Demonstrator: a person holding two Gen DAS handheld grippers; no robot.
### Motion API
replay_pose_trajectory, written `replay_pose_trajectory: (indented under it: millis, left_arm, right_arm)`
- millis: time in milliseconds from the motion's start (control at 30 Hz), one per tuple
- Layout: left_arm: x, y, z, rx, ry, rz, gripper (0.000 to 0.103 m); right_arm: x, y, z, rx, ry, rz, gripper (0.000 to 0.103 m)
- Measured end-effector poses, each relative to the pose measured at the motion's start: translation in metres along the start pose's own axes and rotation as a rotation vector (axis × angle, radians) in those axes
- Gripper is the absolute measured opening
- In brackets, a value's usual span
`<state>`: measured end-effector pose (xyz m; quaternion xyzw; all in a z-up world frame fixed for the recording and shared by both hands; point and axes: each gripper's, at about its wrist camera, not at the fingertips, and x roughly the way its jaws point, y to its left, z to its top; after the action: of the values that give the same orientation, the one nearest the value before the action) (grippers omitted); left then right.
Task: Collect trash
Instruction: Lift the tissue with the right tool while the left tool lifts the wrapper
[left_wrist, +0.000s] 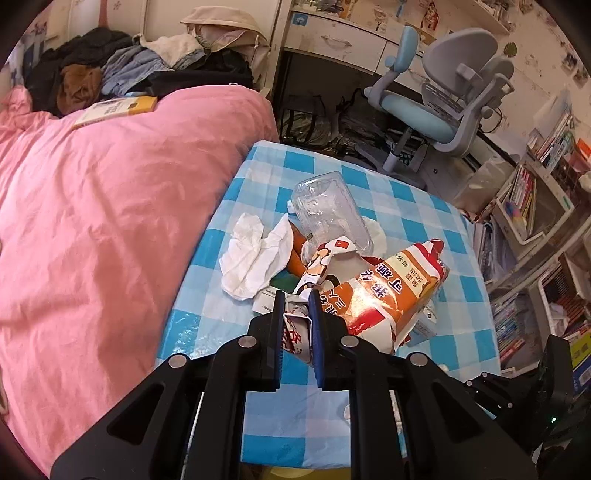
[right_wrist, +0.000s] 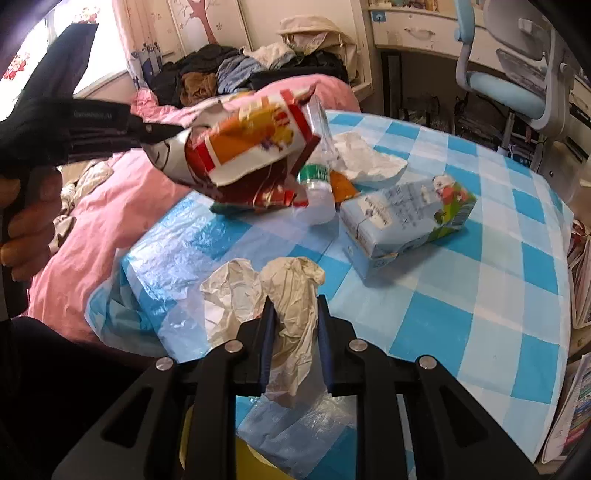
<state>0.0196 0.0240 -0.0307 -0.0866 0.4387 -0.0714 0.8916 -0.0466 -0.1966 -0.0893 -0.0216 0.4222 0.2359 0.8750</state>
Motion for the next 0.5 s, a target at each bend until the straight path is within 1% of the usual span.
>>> replay_pose_trajectory:
  millis: [133, 167, 200, 233, 300, 400, 433, 467, 500]
  left_arm:
    - [-0.004, 0.003, 0.0, -0.012, -0.009, -0.003, 0.012]
    - [-0.001, 0.002, -0.001, 0.01, -0.003, 0.03, 0.013]
    - [0.006, -0.002, -0.003, 0.05, 0.017, 0.084, 0.013]
    - [0.021, -0.005, -0.007, 0.091, 0.074, 0.155, 0.014]
    - [0.031, -0.003, -0.011, 0.089, 0.115, 0.171, 0.017]
    - [0.02, 0.001, -0.009, 0.088, 0.082, 0.159, 0.027]
    - [0.016, 0.004, -0.009, 0.091, 0.079, 0.15, 0.035]
    - [0.013, 0.007, -0.01, 0.099, 0.079, 0.153, 0.04]
    - [0.011, 0.012, -0.009, 0.093, 0.077, 0.151, 0.041]
  right_arm:
    - [-0.011, -0.004, 0.002, 0.02, -0.042, -0.015, 0.022]
    - [-0.011, -0.005, 0.002, 0.021, -0.04, -0.019, 0.022]
    - [-0.011, -0.004, 0.002, 0.019, -0.042, -0.032, 0.022]
    - [-0.011, -0.004, 0.002, 0.017, -0.041, -0.039, 0.022]
    - [-0.011, -0.004, 0.001, 0.017, -0.038, -0.047, 0.022]
    - [-0.015, -0.007, 0.001, 0.023, -0.048, -0.053, 0.022]
    - [-0.016, -0.008, 0.001, 0.027, -0.05, -0.054, 0.022]
    - [-0.018, -0.011, 0.0, 0.033, -0.052, -0.056, 0.022]
    - [-0.019, -0.014, 0.0, 0.039, -0.054, -0.058, 0.022]
